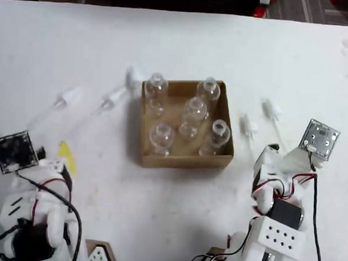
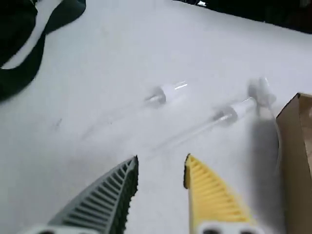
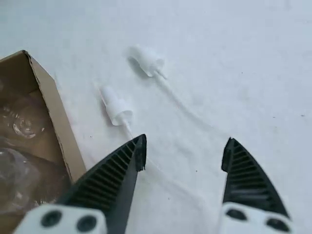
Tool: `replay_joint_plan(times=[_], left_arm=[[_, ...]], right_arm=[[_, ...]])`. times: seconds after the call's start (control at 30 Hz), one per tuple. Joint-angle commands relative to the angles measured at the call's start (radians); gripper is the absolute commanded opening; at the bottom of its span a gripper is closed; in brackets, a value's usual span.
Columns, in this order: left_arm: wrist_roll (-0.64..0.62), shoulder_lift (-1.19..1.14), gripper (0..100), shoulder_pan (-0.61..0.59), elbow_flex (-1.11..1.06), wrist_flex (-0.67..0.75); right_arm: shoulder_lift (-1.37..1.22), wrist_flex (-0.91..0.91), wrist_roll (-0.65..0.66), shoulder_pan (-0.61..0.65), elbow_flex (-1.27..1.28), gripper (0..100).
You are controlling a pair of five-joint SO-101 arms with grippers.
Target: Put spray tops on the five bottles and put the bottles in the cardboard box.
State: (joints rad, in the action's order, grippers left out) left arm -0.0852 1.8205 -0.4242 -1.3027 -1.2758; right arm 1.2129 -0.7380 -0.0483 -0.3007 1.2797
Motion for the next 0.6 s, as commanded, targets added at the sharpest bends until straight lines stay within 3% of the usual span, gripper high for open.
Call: replay_joint_plan(times=[0.0, 0.07, 0.2, 0.27, 0.37, 0.57], left_arm=[[0.364, -0.013, 15, -0.035, 0.054, 0.092], [0.491, -0.015, 15, -0.022, 0.06, 0.17], [0.598, -0.07, 15, 0.113, 0.072, 0.256], [0.69, -0.191, 15, 0.165, 0.095, 0.261], [0.704, -0.47, 15, 0.174, 0.235, 0.253], [0.783, -1.11, 15, 0.242, 0.758, 0.006]], right_arm=[[0.01, 0.033, -0.009, -0.008, 0.0, 22.6], [0.01, 0.031, -0.009, -0.008, 0.0, 22.6], [0.008, 0.033, -0.005, -0.012, 0.002, 22.6], [0.008, 0.035, -0.003, -0.012, 0.002, 22.6], [0.008, 0.035, -0.003, -0.008, 0.002, 22.6], [0.008, 0.035, -0.003, -0.012, 0.005, 22.6]])
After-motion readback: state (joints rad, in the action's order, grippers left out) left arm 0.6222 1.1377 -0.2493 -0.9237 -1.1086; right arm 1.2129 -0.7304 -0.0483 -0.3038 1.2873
